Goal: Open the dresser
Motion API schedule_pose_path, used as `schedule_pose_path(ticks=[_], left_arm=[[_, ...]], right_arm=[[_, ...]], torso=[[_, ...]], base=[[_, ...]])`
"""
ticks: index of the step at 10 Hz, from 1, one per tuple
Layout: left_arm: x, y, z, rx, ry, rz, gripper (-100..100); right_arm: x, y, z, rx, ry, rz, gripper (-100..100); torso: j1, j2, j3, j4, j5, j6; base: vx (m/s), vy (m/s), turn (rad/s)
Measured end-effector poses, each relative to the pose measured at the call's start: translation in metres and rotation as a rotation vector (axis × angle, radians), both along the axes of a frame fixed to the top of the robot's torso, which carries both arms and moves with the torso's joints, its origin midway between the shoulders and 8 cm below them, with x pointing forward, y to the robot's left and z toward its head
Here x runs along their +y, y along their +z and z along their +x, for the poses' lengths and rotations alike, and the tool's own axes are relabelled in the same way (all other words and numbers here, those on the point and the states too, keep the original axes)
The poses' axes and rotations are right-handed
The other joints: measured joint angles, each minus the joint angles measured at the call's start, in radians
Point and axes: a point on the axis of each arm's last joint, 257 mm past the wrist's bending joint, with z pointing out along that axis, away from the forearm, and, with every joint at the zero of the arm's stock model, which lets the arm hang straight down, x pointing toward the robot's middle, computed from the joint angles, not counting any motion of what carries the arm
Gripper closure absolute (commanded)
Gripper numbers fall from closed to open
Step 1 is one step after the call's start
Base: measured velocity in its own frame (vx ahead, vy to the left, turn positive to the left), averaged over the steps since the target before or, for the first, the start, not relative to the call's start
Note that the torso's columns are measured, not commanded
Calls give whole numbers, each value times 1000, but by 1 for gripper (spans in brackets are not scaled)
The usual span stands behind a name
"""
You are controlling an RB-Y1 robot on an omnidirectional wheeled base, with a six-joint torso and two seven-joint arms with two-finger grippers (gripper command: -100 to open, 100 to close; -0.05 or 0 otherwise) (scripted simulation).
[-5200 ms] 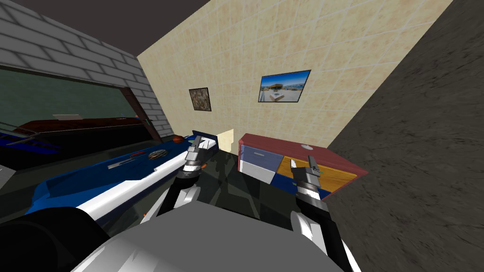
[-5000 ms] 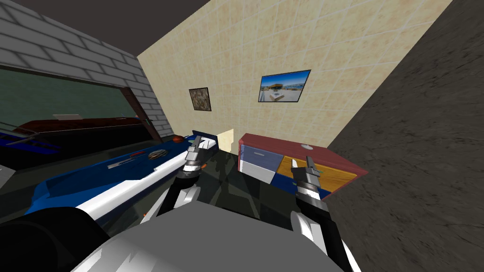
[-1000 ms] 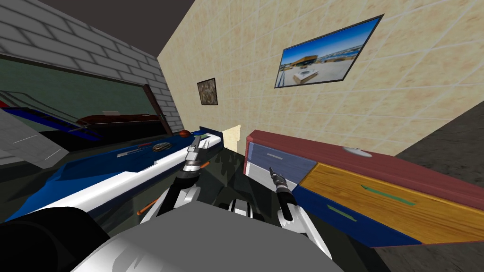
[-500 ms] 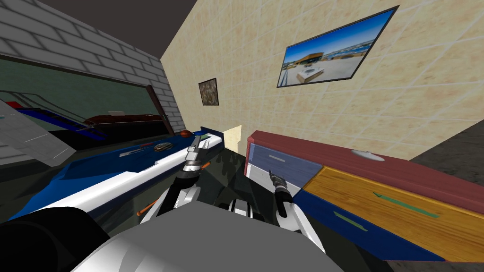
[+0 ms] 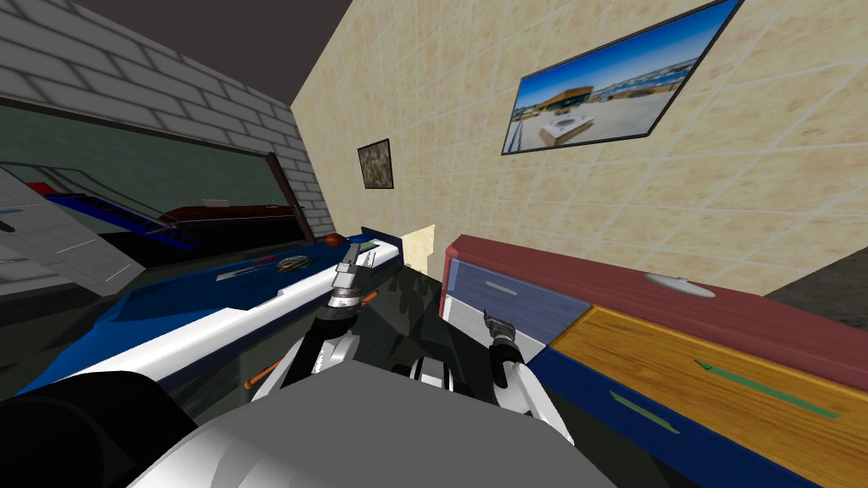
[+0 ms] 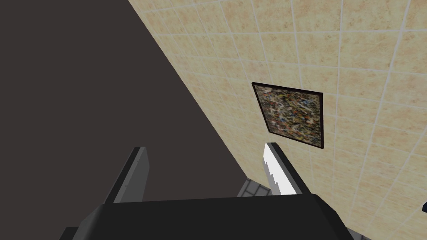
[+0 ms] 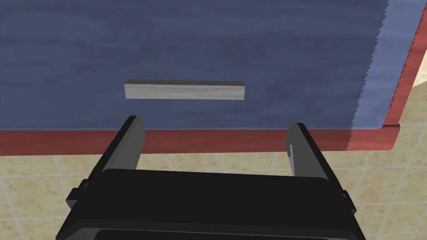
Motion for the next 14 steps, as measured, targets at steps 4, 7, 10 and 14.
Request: schedule_pose_path(ticks=[4, 7, 10, 14], left_arm=[[0, 0, 0, 0, 0, 0, 0], [0, 0, 0, 0, 0, 0, 0], [0, 0, 0, 0, 0, 0, 0], [0, 0, 0, 0, 0, 0, 0]], right_arm=[[-10, -13, -3, 52, -17, -150, -100], [-19, -25, -4, 101, -29, -283, -100], [-27, -30, -7, 138, -41, -419, -100], [-38, -34, -9, 183, -53, -606, -100]], torso=[[-1, 1, 0, 0, 0, 0], [0, -1, -1, 0, 0, 0], [0, 0, 0, 0, 0, 0], [0, 0, 0, 0, 0, 0]], base=[[51, 5, 36], [56, 8, 36], [61, 8, 45], [54, 7, 37]])
